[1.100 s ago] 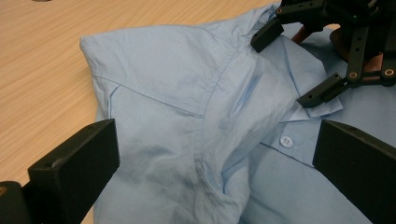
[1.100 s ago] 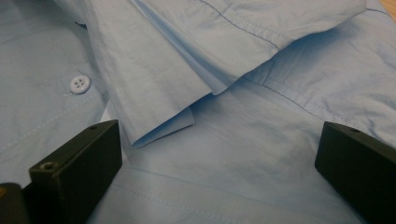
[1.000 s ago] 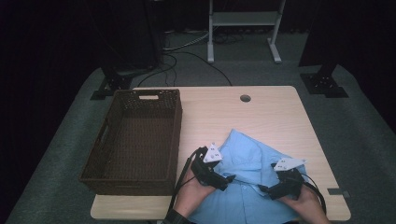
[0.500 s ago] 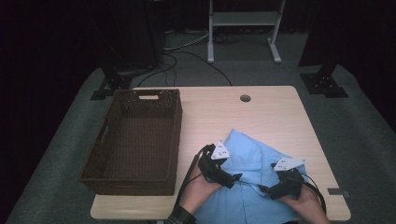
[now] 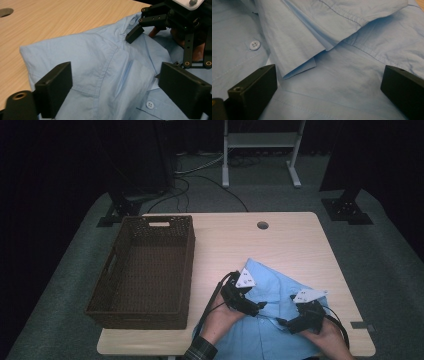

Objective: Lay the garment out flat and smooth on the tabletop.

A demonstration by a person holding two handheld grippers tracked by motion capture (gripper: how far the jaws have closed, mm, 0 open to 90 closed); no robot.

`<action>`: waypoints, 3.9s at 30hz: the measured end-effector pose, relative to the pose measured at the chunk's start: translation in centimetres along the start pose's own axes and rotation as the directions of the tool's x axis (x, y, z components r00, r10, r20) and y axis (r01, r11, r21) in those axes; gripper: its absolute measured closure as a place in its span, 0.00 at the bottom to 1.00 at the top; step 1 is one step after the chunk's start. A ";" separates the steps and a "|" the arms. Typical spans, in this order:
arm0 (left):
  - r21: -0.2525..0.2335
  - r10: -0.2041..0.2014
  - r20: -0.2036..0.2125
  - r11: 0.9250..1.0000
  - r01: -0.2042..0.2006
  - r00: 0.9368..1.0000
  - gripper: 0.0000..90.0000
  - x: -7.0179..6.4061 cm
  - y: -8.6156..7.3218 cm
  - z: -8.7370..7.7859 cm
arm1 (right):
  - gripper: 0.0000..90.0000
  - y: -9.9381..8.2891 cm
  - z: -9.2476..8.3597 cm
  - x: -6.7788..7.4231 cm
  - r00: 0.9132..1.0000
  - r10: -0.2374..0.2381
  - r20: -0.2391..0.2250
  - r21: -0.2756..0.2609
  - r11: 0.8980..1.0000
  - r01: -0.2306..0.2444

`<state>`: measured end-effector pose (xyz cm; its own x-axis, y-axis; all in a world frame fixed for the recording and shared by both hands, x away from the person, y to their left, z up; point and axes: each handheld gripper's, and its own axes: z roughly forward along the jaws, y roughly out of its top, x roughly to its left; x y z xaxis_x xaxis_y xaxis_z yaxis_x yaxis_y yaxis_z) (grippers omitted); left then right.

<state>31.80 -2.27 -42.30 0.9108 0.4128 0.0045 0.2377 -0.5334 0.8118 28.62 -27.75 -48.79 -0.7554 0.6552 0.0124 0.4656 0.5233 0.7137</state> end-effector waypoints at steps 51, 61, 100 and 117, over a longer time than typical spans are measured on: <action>0.085 -0.020 0.013 0.996 0.019 1.000 1.00 -0.3 -1.5 4.6 | 0.00 0.0 0.0 0.0 1.000 0.000 0.002 0.002 1.000 0.000; 0.024 -0.051 0.021 0.998 0.051 0.998 1.00 0.1 -0.1 3.1 | 0.00 0.0 0.0 0.0 1.000 0.000 0.005 0.001 1.000 0.000; -0.121 -0.139 -0.018 0.983 0.135 0.990 1.00 3.3 2.0 -1.6 | 0.00 -1.6 -1.6 -1.1 0.999 0.035 0.038 -0.001 0.999 -0.035; -0.154 -0.164 -0.043 0.976 0.155 0.986 1.00 4.6 2.3 -2.7 | 0.00 -2.3 -2.4 -1.6 0.997 0.048 0.052 -0.001 0.999 -0.048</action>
<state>35.63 0.37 -38.80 0.8443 0.5257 -0.1035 0.3213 -0.3423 0.8830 27.69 -31.32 -48.81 -0.7071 0.7070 0.0106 0.5012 0.4906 0.7128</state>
